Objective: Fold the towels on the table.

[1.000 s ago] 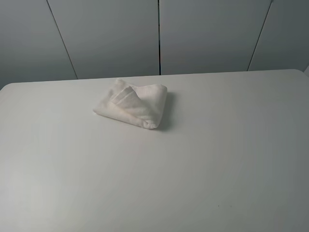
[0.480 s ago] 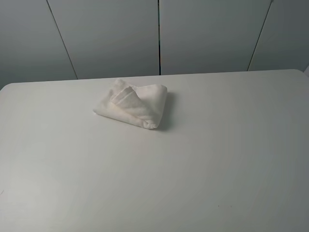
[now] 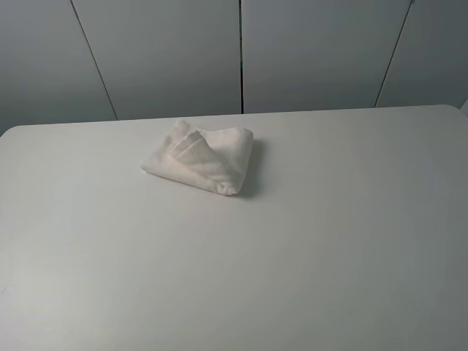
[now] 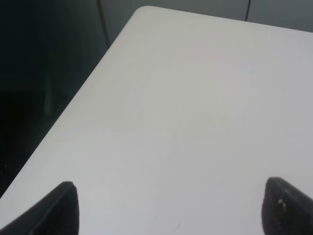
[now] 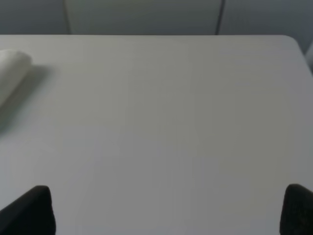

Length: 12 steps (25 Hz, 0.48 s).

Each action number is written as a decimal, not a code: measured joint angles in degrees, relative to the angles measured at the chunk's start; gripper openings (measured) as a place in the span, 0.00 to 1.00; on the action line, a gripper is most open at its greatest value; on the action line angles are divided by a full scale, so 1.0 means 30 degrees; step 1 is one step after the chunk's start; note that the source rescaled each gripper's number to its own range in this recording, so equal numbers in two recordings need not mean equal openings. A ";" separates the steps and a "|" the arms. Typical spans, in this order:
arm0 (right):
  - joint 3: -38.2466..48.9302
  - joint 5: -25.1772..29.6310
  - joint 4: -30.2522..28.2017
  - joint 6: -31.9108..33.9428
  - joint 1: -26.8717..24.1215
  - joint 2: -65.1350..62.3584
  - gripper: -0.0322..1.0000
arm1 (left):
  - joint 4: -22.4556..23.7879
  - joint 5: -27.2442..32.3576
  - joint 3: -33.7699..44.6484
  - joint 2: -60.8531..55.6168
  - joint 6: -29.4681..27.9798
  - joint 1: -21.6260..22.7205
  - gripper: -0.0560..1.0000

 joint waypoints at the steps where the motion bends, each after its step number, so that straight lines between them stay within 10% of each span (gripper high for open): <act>1: 0.0000 0.0000 0.0000 0.0000 -0.0396 0.0000 1.00 | 0.0000 0.0000 0.0000 0.0000 0.0000 0.0069 0.97; 12: 0.0000 0.0000 0.0144 0.0000 -0.0617 0.0000 1.00 | 0.0000 0.0000 0.0000 0.0000 0.0000 0.0105 0.97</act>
